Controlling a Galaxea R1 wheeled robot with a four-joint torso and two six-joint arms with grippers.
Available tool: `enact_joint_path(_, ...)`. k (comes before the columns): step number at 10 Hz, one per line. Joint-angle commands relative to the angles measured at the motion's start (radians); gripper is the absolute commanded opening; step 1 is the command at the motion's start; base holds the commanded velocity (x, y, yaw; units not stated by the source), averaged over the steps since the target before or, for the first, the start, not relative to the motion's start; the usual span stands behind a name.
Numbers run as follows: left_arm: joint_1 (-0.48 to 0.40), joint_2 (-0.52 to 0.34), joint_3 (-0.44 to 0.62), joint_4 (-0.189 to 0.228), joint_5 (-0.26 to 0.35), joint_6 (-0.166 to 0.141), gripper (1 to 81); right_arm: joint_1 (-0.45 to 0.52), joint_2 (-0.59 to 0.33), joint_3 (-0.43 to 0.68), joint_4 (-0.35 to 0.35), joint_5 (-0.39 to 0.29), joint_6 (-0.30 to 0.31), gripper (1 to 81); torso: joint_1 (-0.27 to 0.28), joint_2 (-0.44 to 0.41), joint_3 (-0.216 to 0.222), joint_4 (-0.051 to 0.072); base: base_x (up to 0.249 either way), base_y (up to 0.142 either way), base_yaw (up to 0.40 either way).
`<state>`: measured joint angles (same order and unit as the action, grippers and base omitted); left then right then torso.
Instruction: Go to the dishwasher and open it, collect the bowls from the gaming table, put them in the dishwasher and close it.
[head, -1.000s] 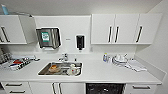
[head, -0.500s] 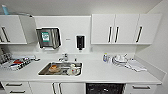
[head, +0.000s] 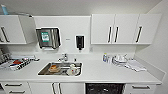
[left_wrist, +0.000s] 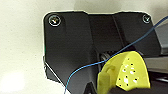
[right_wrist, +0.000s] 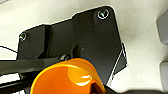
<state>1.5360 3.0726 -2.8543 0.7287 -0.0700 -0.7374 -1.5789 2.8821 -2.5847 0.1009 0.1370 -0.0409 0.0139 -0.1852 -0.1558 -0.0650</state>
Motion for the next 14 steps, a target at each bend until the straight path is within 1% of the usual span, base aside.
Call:
enact_joint_path(1, -0.05, -0.003, -0.004, -0.008, 0.038, -0.005, 1.0, 0.047, -0.013, -0.001, -0.004, -0.048, -0.004, 1.0, 0.0, 0.0, 0.0, 0.0, 0.0, 0.0, -0.33)
enact_joint_path(4, -0.049, -0.004, -0.004, -0.009, 0.038, -0.007, 1.0, 0.047, -0.011, -0.001, -0.004, -0.048, -0.004, 1.0, 0.0, 0.0, 0.0, 0.0, 0.0, 0.0, -0.321)
enact_joint_path(6, -0.049, -0.004, -0.004, -0.009, 0.036, -0.007, 1.0, 0.047, -0.013, -0.001, -0.006, -0.048, -0.004, 1.0, 0.0, 0.0, 0.0, 0.0, 0.096, -0.152, 0.0)
enact_joint_path(8, -0.049, -0.004, -0.004, -0.009, 0.035, -0.007, 1.0, 0.047, -0.013, -0.001, -0.006, -0.05, -0.004, 1.0, 0.0, 0.0, 0.0, 0.0, 0.113, -0.104, 0.0)
enact_joint_path(14, -0.05, -0.006, -0.004, -0.009, 0.035, -0.007, 1.0, 0.047, -0.013, -0.001, -0.003, -0.05, -0.004, 1.0, -0.002, -0.001, 0.0, 0.0, 0.148, -0.077, 0.0)
